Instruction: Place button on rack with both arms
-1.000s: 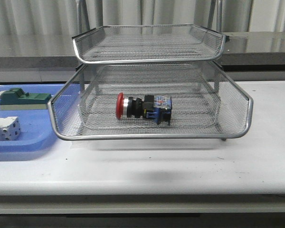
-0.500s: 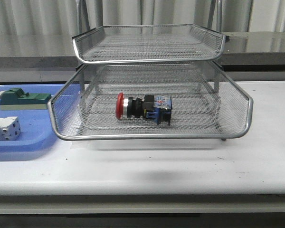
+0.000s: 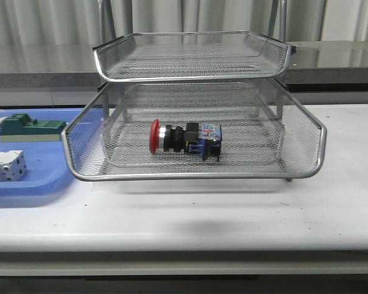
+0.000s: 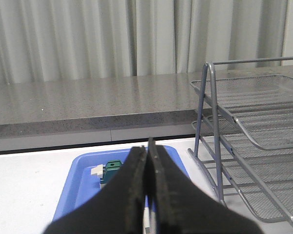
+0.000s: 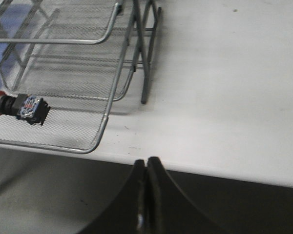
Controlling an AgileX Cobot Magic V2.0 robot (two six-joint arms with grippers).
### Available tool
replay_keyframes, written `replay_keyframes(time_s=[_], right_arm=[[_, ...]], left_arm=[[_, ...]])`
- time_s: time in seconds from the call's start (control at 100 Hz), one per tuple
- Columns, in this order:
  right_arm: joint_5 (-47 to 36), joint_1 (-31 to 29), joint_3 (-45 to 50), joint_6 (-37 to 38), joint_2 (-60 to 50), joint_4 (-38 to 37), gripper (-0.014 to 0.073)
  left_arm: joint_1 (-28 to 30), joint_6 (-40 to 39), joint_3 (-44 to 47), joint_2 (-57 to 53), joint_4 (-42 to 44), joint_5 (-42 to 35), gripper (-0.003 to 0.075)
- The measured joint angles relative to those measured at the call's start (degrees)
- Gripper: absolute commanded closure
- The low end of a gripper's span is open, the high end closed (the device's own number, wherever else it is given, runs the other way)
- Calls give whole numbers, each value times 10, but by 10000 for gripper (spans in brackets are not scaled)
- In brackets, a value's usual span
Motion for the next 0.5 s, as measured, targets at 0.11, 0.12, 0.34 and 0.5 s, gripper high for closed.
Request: replay_keyframes(time_s=[0.11,0.12,0.34,0.5], right_arm=[[-4,0,0,-100,49,71,664],[-5,0,0,-115,52,76,664],[-8,2,0,-357,166,247,662],[-16,33,0,-538,244,316,662]], left_arm=[[0,0,0,0,0,0,740],[0,0,0,0,0,0,740],[0,0,0,0,0,0,740],[0,0,0,0,0,0,740]])
